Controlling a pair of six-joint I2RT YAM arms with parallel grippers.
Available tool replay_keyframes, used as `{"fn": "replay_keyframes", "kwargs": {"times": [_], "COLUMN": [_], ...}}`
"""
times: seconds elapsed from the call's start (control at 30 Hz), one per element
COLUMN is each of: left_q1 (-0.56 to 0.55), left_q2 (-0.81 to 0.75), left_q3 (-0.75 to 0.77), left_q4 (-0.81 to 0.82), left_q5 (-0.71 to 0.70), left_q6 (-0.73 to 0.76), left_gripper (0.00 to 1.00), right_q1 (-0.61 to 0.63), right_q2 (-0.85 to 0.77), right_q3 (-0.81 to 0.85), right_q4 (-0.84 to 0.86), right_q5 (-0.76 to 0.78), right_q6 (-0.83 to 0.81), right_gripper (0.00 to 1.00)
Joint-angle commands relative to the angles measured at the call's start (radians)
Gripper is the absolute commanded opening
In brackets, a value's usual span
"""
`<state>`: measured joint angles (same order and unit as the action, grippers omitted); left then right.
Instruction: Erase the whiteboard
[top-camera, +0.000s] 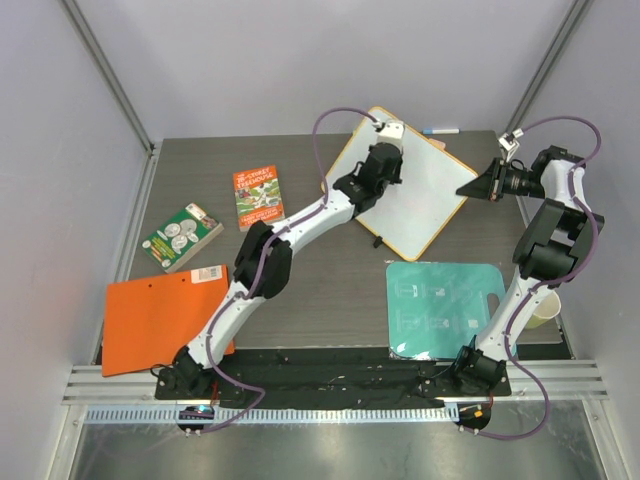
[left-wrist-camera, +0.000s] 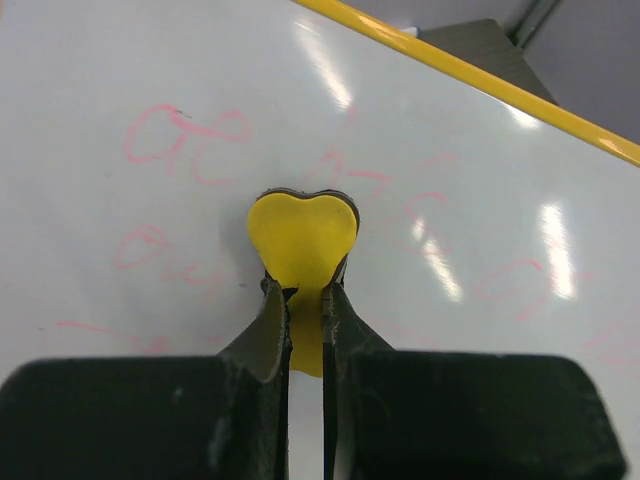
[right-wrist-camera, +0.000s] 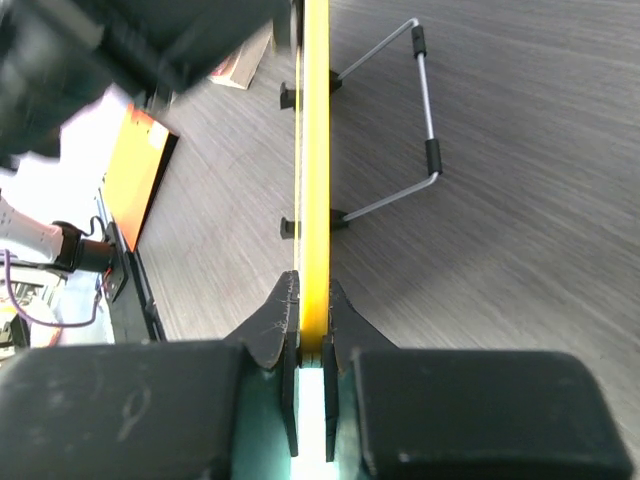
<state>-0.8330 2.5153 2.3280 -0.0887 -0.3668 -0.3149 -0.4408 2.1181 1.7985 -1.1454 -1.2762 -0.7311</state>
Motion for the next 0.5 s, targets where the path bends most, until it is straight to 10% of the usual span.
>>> {"fn": "replay_keyframes", "kwargs": {"times": [0.0, 0.47], "left_q1": [0.09, 0.143], "left_q2": [0.057, -0.125], "left_q3": [-0.001, -0.332], "left_q4": [-0.065, 0.059], "left_q5": [-0.049, 0.058], "left_q6": [0.023, 0.03], "left_gripper": [0.0, 0.0], "right_q1": [0.042, 0.042], "right_q2": [-0.03, 0.009], "right_q3": [0.044, 0.151], "right_q4": [-0.053, -0.2], "right_q5": [0.213, 0.236], "right_q6": [-0.28, -0.389], "right_gripper": [0.01, 0.01]}}
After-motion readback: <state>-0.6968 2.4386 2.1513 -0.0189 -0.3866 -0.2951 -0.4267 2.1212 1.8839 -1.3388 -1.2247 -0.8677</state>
